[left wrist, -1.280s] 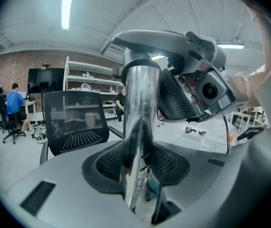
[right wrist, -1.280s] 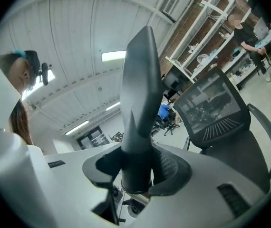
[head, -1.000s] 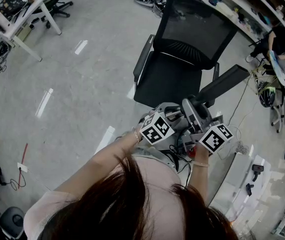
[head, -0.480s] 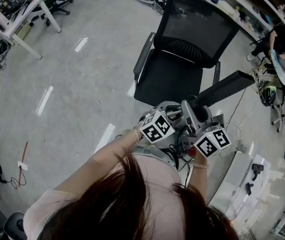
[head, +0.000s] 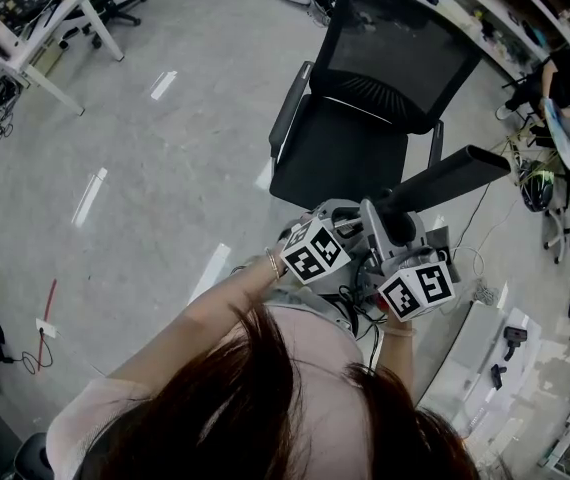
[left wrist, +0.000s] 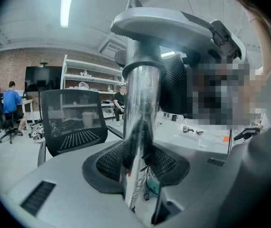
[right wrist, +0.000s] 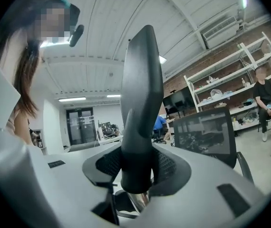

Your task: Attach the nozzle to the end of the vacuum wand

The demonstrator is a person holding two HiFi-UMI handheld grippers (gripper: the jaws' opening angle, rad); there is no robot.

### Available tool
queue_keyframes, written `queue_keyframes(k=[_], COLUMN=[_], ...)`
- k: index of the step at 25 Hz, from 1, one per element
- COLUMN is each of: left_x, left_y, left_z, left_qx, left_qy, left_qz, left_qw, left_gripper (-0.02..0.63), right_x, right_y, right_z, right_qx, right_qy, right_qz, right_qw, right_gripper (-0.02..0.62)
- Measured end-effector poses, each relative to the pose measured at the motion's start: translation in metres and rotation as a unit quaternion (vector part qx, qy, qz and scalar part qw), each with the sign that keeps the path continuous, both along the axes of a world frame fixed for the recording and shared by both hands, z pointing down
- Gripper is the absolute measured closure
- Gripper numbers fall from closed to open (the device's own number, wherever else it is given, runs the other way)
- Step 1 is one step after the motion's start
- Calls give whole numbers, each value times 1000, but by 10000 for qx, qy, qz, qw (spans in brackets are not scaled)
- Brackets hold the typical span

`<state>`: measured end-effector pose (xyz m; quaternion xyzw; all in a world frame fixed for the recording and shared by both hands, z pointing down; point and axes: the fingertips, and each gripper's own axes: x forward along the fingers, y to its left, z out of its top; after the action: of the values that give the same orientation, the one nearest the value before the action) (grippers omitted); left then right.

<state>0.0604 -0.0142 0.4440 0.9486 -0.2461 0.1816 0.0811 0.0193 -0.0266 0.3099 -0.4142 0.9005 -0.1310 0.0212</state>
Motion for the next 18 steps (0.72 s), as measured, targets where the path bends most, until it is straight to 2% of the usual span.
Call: queue_keyframes(k=[13, 18], left_x=[-5, -5], left_y=[0, 5], left_z=[2, 0], left_qx=[14, 24], left_qy=[-69, -10], left_qz=[-59, -14], left_qw=[10000, 10000], left_gripper=[454, 454], right_x=[-5, -6], right_y=[2, 7], right_z=[1, 1], right_qx=[389, 117], right_qy=[266, 441], right_qz=[497, 344], right_qw=[9977, 9984], right_gripper=[419, 417])
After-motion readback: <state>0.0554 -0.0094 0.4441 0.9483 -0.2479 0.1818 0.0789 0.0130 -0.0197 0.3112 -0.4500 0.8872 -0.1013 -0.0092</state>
